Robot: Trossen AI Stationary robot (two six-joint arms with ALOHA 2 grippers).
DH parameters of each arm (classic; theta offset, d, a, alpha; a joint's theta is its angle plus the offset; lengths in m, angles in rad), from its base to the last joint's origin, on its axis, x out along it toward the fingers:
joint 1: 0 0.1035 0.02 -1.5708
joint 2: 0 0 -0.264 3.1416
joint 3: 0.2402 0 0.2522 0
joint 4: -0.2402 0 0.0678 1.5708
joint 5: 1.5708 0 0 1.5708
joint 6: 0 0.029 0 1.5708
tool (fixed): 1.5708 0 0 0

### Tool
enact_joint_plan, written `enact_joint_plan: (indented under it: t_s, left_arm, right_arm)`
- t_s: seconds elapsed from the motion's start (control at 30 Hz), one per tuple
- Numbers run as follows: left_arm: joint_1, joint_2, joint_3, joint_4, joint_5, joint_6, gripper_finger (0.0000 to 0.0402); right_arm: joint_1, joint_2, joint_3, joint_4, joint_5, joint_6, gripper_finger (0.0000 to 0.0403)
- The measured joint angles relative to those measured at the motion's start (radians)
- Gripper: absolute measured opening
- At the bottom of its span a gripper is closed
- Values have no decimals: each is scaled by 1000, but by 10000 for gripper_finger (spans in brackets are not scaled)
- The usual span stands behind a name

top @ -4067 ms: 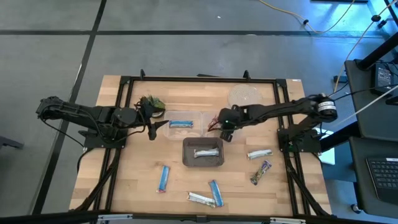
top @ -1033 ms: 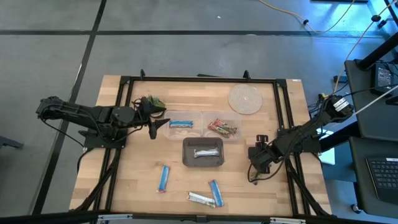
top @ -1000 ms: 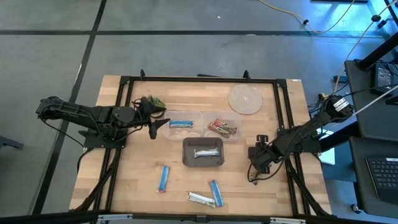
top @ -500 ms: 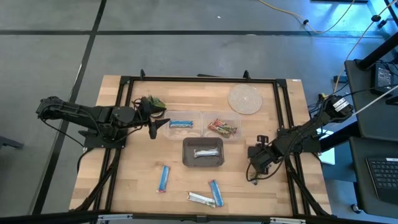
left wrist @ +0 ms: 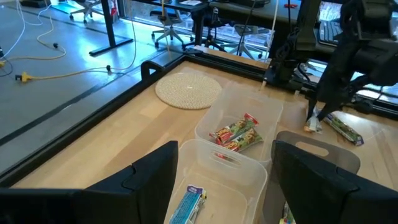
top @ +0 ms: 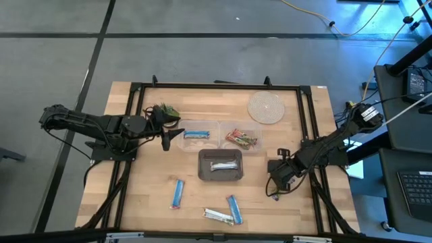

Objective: Pick and place Granola Bars by type
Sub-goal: Put the yellow granola bar into the black bin

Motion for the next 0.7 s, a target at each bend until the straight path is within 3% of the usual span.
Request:
enact_joint_plan:
  t_s: [0.27, 0.43, 0.6, 0.7]
  left_arm:
    - [0, 0, 0, 0, 0, 1, 251]
    - [0, 0, 0, 0, 0, 2, 251]
    - [0, 0, 0, 0, 0, 2, 251]
    - [0, 0, 0, 0, 0, 2, 251]
  right_arm:
    - [-3, 0, 257, -225, 21, -45, 78]
    - [-57, -1, 438, -306, 179, -111, 78]
    - [-139, -2, 574, -218, 319, -199, 78]
    - [-189, -2, 606, -68, 364, -300, 78]
